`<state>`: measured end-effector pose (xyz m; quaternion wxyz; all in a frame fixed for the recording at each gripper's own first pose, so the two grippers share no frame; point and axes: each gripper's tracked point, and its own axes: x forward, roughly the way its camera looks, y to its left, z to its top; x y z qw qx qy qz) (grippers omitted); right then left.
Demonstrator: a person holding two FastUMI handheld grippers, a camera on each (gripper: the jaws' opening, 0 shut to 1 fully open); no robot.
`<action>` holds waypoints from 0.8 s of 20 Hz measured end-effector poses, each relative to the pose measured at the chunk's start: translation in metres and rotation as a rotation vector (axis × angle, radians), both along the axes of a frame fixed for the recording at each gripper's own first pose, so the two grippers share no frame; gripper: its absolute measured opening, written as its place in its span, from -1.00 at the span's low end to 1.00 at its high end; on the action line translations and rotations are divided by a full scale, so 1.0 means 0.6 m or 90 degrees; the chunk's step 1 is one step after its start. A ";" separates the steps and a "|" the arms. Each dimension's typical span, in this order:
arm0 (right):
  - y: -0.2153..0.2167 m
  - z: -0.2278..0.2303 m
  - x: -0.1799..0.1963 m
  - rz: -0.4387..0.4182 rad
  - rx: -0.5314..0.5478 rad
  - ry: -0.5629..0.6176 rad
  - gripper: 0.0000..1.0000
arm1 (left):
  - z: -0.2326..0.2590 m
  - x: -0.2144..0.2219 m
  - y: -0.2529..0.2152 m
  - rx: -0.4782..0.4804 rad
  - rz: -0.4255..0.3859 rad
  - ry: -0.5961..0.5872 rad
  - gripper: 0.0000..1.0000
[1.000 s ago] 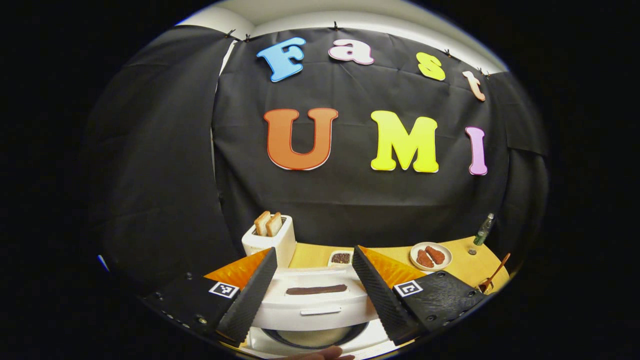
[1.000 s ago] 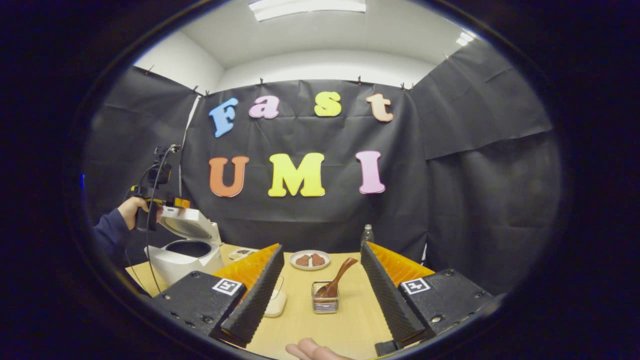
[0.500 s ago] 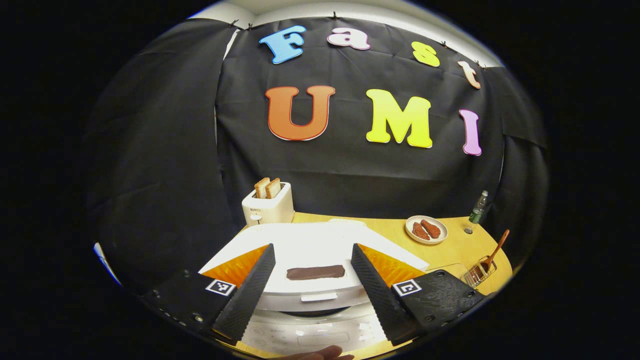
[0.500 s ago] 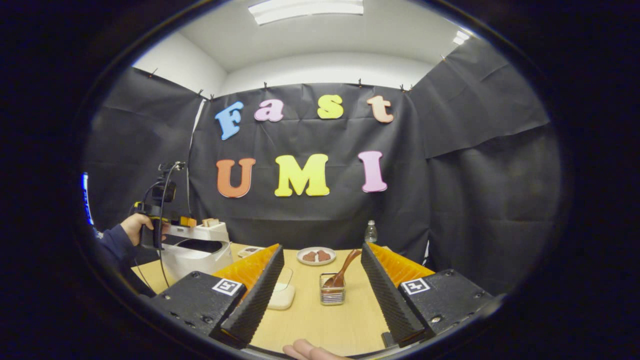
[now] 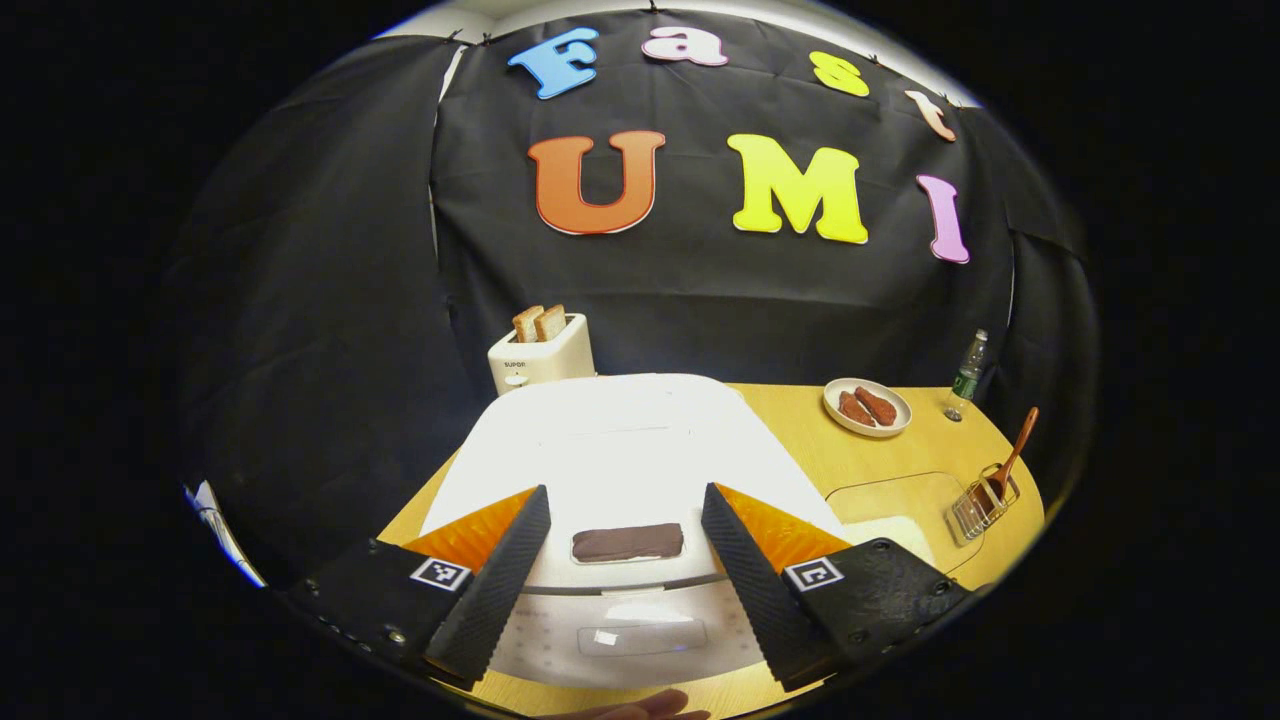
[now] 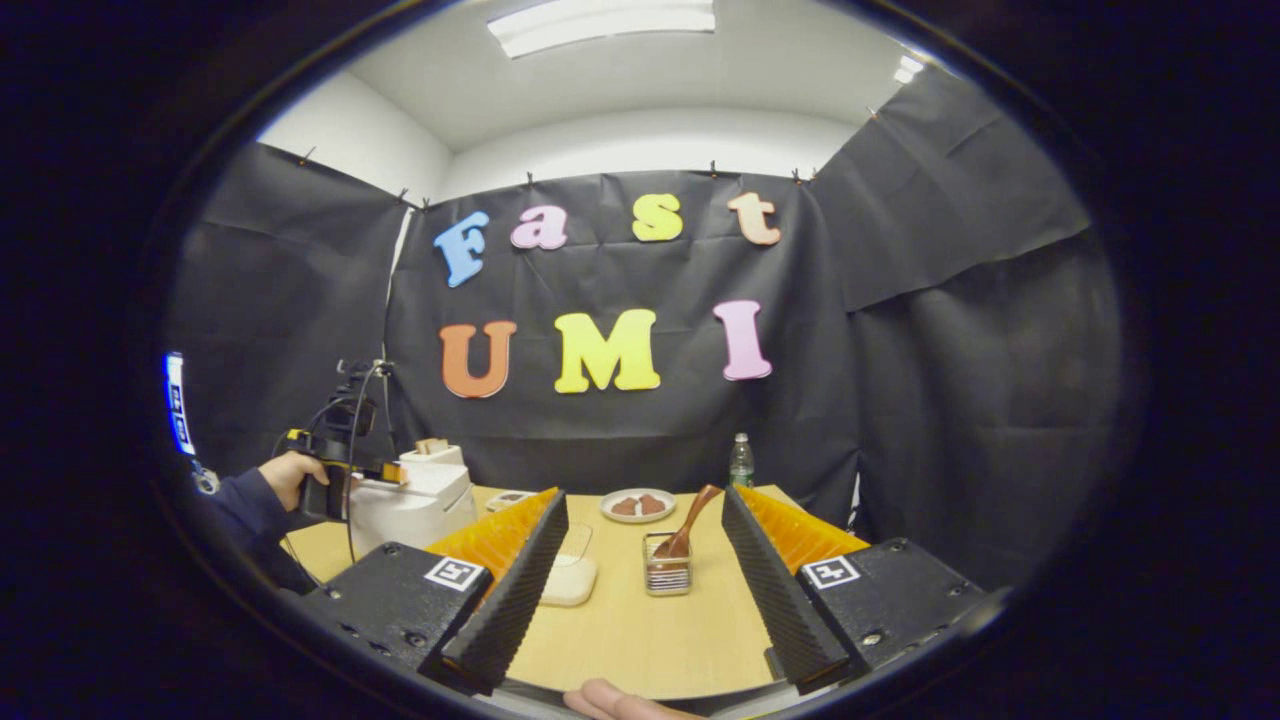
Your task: Close the left gripper, press the button to open the rice cooker; take a wooden spoon from the chopstick holder with the right hand, scoop a spoonful of rice and pour it into the rice cooker, then put the wooden spoon back into the chopstick holder.
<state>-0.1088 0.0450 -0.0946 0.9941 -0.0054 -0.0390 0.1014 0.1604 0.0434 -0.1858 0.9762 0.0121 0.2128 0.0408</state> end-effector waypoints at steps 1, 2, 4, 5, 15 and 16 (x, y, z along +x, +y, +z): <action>-0.002 0.001 -0.001 -0.002 -0.001 -0.004 1.00 | 0.001 -0.003 -0.002 -0.004 0.002 0.000 0.97; -0.004 -0.001 -0.001 -0.003 -0.003 -0.006 0.96 | 0.001 -0.006 -0.004 -0.003 0.000 -0.001 0.97; -0.006 -0.006 0.000 -0.007 -0.001 -0.001 0.96 | -0.009 -0.014 -0.006 0.002 -0.006 0.006 0.98; -0.007 -0.009 0.001 -0.007 0.003 0.002 1.00 | -0.016 -0.021 -0.008 0.004 -0.009 0.016 0.97; 0.001 -0.032 0.009 -0.009 0.002 0.028 0.97 | -0.017 -0.027 -0.008 0.001 -0.019 -0.035 0.99; 0.001 -0.032 0.008 -0.009 0.002 0.027 1.00 | -0.017 -0.024 -0.007 0.004 -0.016 -0.048 0.99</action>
